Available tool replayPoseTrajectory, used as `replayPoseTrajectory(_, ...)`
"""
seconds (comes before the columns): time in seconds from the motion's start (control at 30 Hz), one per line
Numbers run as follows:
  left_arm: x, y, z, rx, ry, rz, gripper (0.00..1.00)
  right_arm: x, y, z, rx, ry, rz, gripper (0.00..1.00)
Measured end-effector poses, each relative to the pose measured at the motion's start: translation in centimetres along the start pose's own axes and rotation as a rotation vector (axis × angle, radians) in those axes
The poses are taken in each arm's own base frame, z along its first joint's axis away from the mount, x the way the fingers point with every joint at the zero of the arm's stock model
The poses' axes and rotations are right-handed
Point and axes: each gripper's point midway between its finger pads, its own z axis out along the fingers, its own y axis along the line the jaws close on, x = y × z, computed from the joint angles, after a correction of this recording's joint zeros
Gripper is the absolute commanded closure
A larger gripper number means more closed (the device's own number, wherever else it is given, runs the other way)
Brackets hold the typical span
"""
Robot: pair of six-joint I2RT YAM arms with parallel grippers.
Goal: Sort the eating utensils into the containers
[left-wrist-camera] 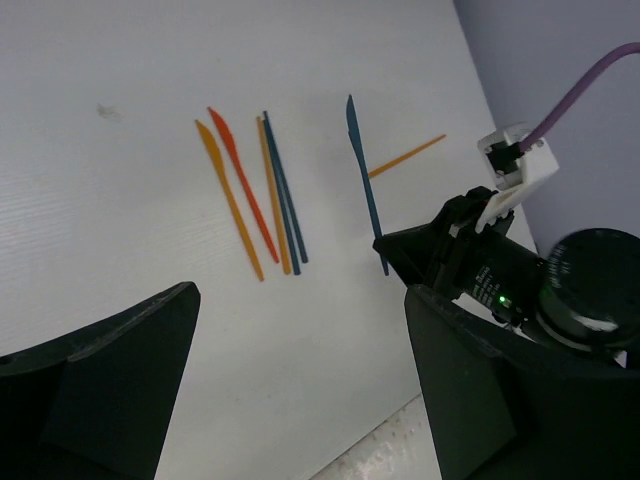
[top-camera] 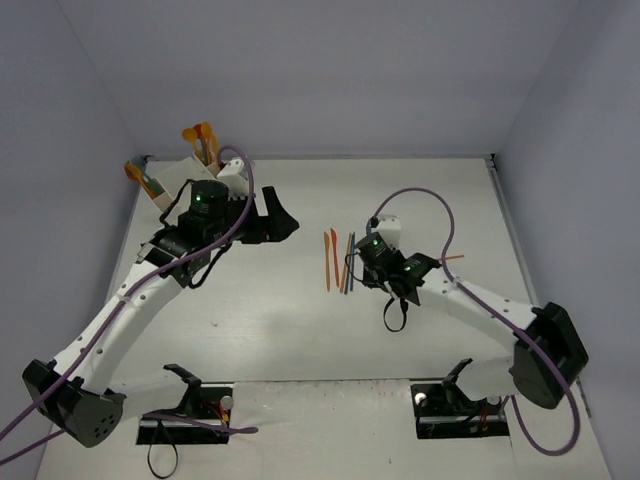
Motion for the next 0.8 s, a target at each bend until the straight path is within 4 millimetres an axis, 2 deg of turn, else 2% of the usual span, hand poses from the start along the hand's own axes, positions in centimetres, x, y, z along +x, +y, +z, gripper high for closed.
replayPoseTrajectory(0.17,-0.4,-4.0,1.2,0.108,-0.006,-0.014,0.18,-6.2,3.3,-6.8,-0.235,-0.224,-0.007,1.0)
replayPoseTrajectory(0.27,-0.6,-5.8,2.3,0.161,-0.015,-0.026,0.19,-8.3,4.6,-10.4,-0.366,-0.323,-0.029,1.0)
replayPoseTrajectory(0.33,-0.6,-6.7,3.0,0.184,-0.019,-0.033,0.19,-9.1,5.0,-11.8,-0.424,-0.364,-0.049,1.0)
replayPoseTrajectory(0.43,-0.4,-8.0,3.9,0.215,-0.022,-0.04,0.19,-9.3,5.8,-13.1,-0.489,-0.389,-0.094,1.0)
replayPoseTrajectory(0.63,-0.4,-11.0,5.3,0.264,-0.035,-0.027,0.19,-9.2,6.9,-14.0,-0.563,-0.398,-0.152,1.0)
replayPoseTrajectory(0.8,-0.2,-12.1,6.3,0.261,-0.047,-0.018,0.22,-9.2,7.3,-14.7,-0.601,-0.405,-0.166,1.0)
